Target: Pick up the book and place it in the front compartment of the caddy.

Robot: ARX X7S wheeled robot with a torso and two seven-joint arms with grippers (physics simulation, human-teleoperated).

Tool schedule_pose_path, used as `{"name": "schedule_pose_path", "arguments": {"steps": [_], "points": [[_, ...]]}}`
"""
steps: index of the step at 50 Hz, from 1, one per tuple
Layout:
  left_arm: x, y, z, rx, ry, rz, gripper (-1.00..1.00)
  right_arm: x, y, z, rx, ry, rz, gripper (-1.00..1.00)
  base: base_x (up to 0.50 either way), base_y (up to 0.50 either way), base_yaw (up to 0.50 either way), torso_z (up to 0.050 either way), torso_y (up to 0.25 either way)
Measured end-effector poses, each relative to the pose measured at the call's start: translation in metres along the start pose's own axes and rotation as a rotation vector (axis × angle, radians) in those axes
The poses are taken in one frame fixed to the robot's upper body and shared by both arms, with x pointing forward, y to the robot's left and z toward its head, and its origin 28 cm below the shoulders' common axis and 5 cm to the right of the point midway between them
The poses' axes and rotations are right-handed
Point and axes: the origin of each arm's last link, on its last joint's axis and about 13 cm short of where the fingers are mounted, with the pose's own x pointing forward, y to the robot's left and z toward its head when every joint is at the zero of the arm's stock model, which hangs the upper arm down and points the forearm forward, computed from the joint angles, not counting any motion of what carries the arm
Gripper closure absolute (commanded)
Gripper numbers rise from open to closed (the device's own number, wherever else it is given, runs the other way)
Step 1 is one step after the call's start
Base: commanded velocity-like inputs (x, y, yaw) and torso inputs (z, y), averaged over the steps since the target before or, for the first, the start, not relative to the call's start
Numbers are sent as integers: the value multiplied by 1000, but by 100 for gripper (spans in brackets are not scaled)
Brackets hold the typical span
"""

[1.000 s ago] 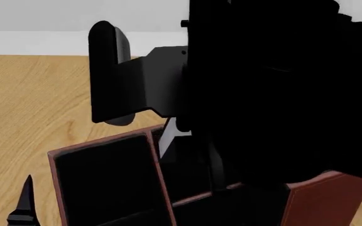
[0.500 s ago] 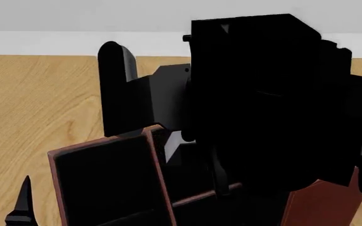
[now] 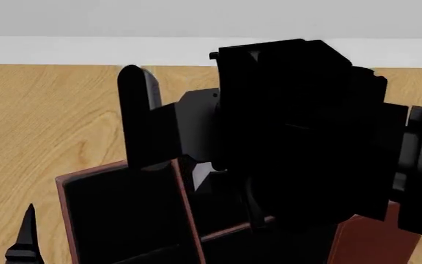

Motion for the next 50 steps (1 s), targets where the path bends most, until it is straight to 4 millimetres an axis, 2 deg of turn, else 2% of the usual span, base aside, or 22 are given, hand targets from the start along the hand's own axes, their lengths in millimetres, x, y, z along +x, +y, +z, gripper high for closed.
{"name": "schedule_pose_path", "arguments": {"steps": [50], "points": [[-2, 3, -5, -3, 6, 12, -100, 40, 13, -4, -15, 10, 43, 100, 0, 0, 0, 0, 1]]}}
